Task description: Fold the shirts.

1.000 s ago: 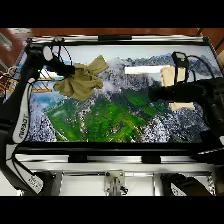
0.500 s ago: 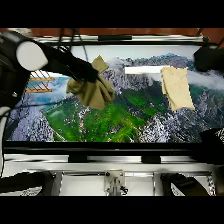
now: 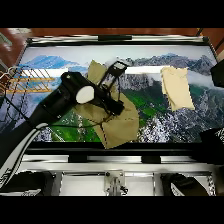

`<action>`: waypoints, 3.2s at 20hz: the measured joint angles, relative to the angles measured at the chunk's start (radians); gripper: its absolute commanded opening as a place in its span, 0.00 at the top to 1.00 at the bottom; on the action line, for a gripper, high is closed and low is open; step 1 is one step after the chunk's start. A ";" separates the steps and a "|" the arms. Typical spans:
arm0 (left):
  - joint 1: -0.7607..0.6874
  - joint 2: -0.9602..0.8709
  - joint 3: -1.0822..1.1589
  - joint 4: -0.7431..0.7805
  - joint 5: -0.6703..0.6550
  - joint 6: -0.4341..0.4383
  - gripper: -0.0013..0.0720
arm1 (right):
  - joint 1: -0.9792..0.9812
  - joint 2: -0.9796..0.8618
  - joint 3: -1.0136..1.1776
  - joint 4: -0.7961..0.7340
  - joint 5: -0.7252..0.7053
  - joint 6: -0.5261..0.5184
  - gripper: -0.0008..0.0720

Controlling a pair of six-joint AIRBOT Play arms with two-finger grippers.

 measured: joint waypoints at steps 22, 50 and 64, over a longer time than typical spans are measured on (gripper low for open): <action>0.651 -0.080 -0.431 -0.150 0.141 -0.008 0.07 | 0.002 -0.283 -0.610 0.748 0.235 -0.183 0.17; 0.642 -0.043 -0.291 -0.166 0.251 0.053 0.94 | 0.496 -0.582 -0.619 0.794 0.593 -0.320 0.57; 0.631 0.064 0.084 -0.262 0.282 0.111 0.94 | 0.508 -0.389 -0.287 0.246 0.612 -0.110 0.89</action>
